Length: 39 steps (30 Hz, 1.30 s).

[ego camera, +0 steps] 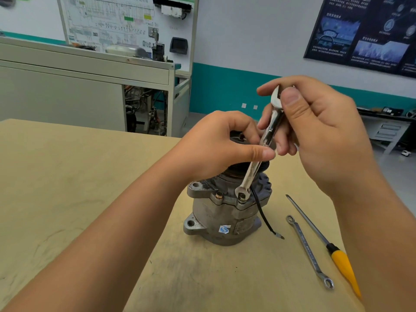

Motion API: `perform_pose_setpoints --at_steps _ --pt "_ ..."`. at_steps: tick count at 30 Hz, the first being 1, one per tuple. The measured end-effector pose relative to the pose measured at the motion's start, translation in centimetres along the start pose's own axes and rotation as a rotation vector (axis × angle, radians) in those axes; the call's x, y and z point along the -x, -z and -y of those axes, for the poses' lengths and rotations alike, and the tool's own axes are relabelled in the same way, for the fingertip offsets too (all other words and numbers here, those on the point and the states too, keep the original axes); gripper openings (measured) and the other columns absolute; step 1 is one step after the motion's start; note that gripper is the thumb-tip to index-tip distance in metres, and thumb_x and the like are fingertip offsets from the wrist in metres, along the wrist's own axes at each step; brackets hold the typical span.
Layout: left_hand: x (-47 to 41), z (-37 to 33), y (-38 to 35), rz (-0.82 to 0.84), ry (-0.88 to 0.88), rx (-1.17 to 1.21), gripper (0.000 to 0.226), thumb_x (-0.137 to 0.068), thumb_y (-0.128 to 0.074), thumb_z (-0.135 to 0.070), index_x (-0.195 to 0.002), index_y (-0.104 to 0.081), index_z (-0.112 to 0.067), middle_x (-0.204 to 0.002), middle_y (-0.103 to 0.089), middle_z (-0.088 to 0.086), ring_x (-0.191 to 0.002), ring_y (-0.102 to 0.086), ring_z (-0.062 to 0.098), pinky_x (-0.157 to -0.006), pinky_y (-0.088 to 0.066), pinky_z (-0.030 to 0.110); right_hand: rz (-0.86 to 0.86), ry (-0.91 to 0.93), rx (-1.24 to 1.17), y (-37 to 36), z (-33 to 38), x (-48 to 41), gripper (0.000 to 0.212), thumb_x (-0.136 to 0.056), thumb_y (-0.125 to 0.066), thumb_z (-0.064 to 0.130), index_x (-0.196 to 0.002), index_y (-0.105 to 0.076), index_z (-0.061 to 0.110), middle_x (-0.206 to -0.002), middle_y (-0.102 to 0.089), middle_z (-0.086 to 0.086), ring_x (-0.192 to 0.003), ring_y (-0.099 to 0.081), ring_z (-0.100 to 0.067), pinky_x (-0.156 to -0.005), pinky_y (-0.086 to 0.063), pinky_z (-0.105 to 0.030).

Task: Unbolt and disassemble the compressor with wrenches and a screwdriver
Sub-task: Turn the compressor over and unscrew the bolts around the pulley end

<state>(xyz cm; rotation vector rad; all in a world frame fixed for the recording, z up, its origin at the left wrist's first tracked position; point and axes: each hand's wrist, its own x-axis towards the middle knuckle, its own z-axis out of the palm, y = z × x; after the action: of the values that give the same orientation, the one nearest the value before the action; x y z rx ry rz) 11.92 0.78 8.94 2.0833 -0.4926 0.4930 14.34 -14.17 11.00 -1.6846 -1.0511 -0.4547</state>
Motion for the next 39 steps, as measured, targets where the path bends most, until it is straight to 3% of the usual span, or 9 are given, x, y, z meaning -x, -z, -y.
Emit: perform_pose_setpoints --at_steps 9,12,16,19,22,28,32,36,39 --pt "-2.0 -0.5 1.7 0.267 0.080 -0.060 0.023 -0.088 -0.062 -0.030 -0.105 -0.071 -0.017 -0.104 -0.071 0.004 -0.106 -0.063 0.015 -0.103 -0.043 0.039 0.001 -0.104 -0.178 0.1 -1.4 -1.1 0.023 -0.102 -0.033 0.018 -0.095 -0.055 0.023 -0.062 -0.063 0.003 -0.041 -0.044 -0.007 -0.042 -0.035 -0.014" --pt "-2.6 -0.5 2.0 0.307 0.120 -0.053 0.033 -0.078 -0.066 -0.037 -0.102 -0.073 -0.016 -0.102 -0.072 0.006 -0.105 -0.063 0.017 -0.104 -0.042 0.037 0.035 -0.142 -0.250 0.0 -1.4 -1.6 0.022 -0.102 -0.034 0.021 -0.095 -0.054 0.022 -0.059 -0.059 0.002 -0.041 -0.041 -0.009 -0.042 -0.036 -0.016" --pt "-2.9 -0.5 2.2 0.313 0.113 -0.080 0.031 -0.065 -0.064 -0.048 -0.088 -0.074 -0.031 -0.094 -0.073 -0.004 -0.098 -0.064 0.009 -0.092 -0.044 0.017 0.068 -0.175 -0.210 -0.3 -1.1 -1.9 0.024 -0.085 -0.049 0.044 -0.094 -0.057 0.023 -0.061 -0.058 0.002 -0.043 -0.043 -0.008 -0.044 -0.038 -0.015" --pt "-2.8 -0.2 2.3 0.297 0.114 -0.101 0.028 -0.064 -0.063 -0.051 -0.084 -0.073 -0.034 -0.098 -0.072 -0.004 -0.100 -0.063 0.011 -0.094 -0.044 0.021 0.011 -0.118 -0.042 -0.2 -1.1 -2.2 0.004 -0.091 -0.060 0.026 -0.093 -0.062 0.029 -0.070 -0.060 0.011 -0.045 -0.047 -0.003 -0.046 -0.040 -0.014" --pt "-2.4 0.0 2.1 0.274 0.095 -0.119 0.028 -0.064 -0.061 -0.055 -0.081 -0.071 -0.035 -0.100 -0.071 -0.004 -0.102 -0.062 0.010 -0.099 -0.042 0.027 -0.035 -0.096 0.054 0.0 -1.0 -2.4 0.016 -0.089 -0.064 0.024 -0.101 -0.065 0.035 -0.071 -0.058 0.021 -0.050 -0.053 0.002 -0.051 -0.042 -0.010" --pt "-1.9 0.2 1.5 0.179 0.033 -0.146 0.015 -0.066 -0.059 -0.055 -0.068 -0.064 -0.041 -0.096 -0.069 -0.005 -0.098 -0.060 0.009 -0.095 -0.041 0.027 -0.032 -0.107 0.213 0.0 -0.9 -2.4 0.043 -0.093 -0.059 0.025 -0.136 -0.052 0.021 -0.096 -0.061 0.013 -0.059 -0.057 0.001 -0.067 -0.046 -0.021" --pt "-1.6 0.1 1.2 0.115 0.019 -0.153 0.013 -0.065 -0.057 -0.057 -0.061 -0.059 -0.045 -0.090 -0.067 -0.013 -0.090 -0.059 0.000 -0.083 -0.042 0.017 -0.012 -0.100 0.220 0.0 -0.5 -2.3 0.043 -0.096 -0.054 0.020 -0.138 -0.048 0.019 -0.092 -0.065 0.010 -0.055 -0.057 -0.002 -0.060 -0.045 -0.016" --pt "-1.1 0.1 1.0 0.047 0.019 -0.186 0.017 -0.065 -0.057 -0.058 -0.066 -0.058 -0.041 -0.093 -0.063 -0.016 -0.094 -0.056 0.002 -0.091 -0.043 0.030 0.013 -0.091 0.160 -0.2 -0.2 -2.3 0.023 -0.097 -0.052 0.014 -0.118 -0.056 0.023 -0.093 -0.069 0.008 -0.051 -0.055 0.000 -0.053 -0.043 -0.012" --pt "-0.7 0.1 0.9 -0.034 0.037 -0.205 0.020 -0.067 -0.064 -0.057 -0.065 -0.060 -0.037 -0.117 -0.062 -0.019 -0.113 -0.054 0.005 -0.102 -0.036 0.046 0.027 -0.082 0.119 -0.5 0.1 -2.2 0.016 -0.098 -0.048 0.010 -0.106 -0.055 0.022 -0.064 -0.066 0.019 -0.044 -0.053 -0.002 -0.049 -0.042 -0.012"
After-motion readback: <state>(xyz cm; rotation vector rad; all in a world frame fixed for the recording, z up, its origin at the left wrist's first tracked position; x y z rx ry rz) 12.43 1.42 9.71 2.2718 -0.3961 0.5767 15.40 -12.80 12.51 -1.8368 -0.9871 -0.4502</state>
